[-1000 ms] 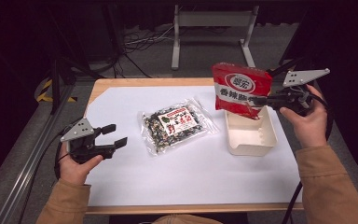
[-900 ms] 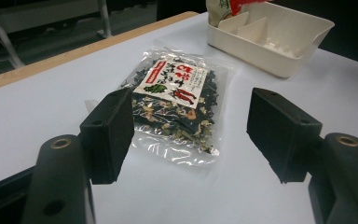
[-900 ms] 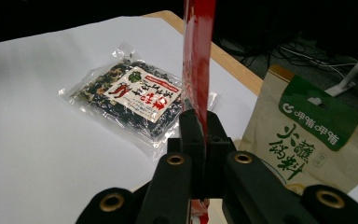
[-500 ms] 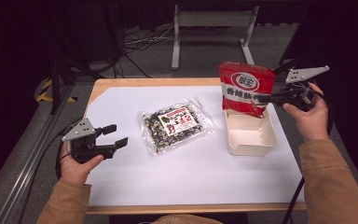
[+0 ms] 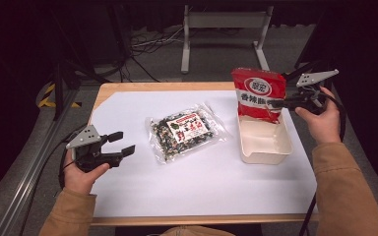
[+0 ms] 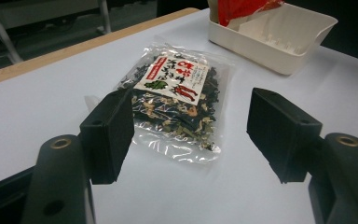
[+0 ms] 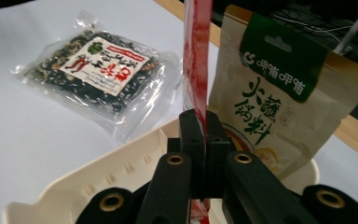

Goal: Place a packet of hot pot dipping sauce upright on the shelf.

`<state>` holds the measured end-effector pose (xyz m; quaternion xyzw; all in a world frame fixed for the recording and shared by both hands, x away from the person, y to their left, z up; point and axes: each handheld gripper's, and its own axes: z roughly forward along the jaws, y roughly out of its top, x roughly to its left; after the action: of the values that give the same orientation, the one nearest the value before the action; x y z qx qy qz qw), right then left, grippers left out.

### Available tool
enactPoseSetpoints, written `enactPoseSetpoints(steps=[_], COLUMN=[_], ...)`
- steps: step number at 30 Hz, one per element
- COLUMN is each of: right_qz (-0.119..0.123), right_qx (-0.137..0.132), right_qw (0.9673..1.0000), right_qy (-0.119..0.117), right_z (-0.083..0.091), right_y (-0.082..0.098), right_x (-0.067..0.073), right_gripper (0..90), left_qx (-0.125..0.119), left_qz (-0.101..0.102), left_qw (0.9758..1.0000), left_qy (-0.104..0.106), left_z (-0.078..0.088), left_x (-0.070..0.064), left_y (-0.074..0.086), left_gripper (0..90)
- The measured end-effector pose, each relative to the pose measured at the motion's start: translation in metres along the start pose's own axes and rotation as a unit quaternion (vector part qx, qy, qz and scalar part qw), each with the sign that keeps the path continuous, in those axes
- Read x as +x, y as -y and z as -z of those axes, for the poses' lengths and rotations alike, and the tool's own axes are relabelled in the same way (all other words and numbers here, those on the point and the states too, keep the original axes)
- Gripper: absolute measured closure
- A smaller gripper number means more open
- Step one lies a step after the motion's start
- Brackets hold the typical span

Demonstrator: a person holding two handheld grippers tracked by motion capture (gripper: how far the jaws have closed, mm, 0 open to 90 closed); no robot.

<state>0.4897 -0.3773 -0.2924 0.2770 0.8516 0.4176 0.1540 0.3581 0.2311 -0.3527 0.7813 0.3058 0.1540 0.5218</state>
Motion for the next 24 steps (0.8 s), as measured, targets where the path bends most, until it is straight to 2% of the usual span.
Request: enactPoseSetpoints(steps=[6,14,17,24], right_qz=[0.004,0.018,0.023,0.010], right_qx=[0.019,0.022,0.024,0.018], right_qw=[0.9998,0.9983,0.9974,0.9973], right_qy=[0.008,0.052,0.063,0.071], right_z=[-0.010,-0.020,-0.026,-0.032], right_y=[0.004,0.010,0.011,0.021], right_x=[-0.006,-0.014,-0.014,-0.017], right_gripper=[89.9,89.8,89.8,89.7], left_qx=[0.003,0.003,0.004,0.004], left_qz=[0.005,0.000,0.005,0.003], left_qw=[1.0000,1.0000,1.0000,1.0000], left_qy=[0.001,0.001,0.002,0.002], left_z=[0.000,-0.002,-0.003,-0.003], left_x=[0.000,0.000,-0.001,0.000], left_y=[0.000,0.001,0.001,0.001], left_gripper=[32.9,32.9,32.9,32.9])
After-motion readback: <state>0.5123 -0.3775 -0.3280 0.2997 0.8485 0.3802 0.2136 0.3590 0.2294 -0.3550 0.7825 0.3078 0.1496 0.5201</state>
